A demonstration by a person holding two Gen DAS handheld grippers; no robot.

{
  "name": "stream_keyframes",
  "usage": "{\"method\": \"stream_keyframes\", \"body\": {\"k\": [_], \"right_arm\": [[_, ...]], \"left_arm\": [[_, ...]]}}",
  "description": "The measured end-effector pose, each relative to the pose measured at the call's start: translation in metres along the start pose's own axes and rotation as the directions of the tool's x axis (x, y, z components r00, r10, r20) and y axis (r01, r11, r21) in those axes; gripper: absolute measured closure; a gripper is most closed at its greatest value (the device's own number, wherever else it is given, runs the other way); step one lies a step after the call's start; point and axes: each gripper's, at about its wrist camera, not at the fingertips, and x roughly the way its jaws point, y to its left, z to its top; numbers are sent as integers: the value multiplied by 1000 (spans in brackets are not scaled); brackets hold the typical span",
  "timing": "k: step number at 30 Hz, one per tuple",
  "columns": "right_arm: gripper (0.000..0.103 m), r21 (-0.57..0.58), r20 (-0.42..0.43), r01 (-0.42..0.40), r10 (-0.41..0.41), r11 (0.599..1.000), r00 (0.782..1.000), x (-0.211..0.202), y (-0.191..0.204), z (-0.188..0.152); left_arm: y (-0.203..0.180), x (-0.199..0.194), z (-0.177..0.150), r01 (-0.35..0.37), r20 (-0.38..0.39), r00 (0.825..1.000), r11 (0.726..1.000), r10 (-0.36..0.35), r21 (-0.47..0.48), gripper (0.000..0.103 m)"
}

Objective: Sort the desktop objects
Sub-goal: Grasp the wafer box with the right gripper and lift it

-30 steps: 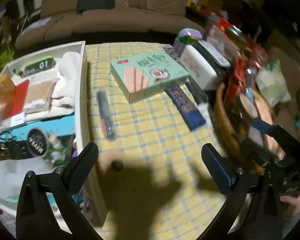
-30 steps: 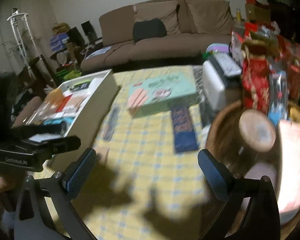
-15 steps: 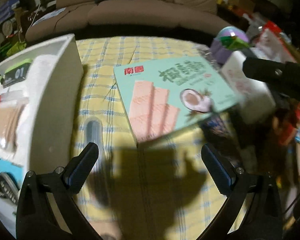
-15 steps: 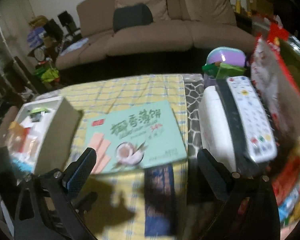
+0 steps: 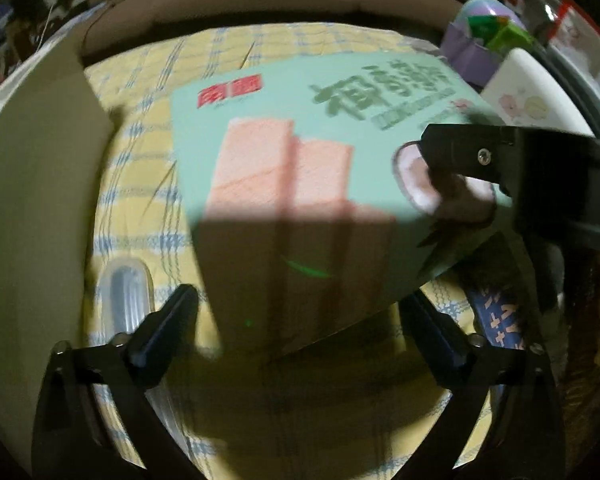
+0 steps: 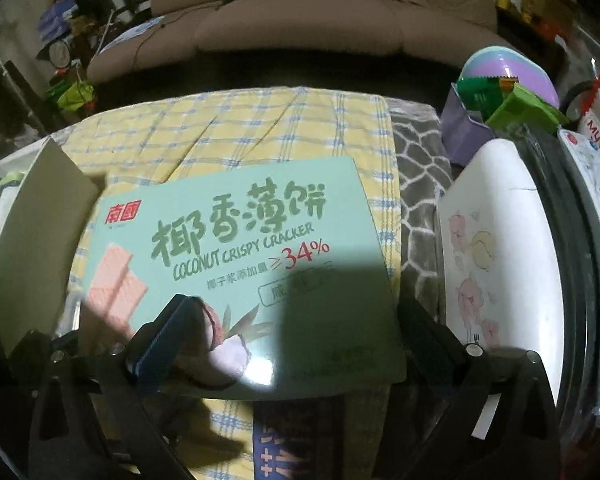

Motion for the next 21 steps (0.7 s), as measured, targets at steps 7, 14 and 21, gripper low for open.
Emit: {"method": "stream_keyframes", "body": {"k": [7,14,21], "right_arm": [[47,13,31,-6,6,1000,1000,-28,-11,-5],[47,-46,134,48,-42,998,990,-95,5,-11],[47,-6,215,-5,6,1000,977,-181,20,-14]], "left_arm": [[-1,-13,-7,38,19,999,999,-38,-6,16],[2,-71,-13,193,103,977,980,-188,-45,16],[14,-144,-20,277,182,948,958,-259,-78,17]]}}
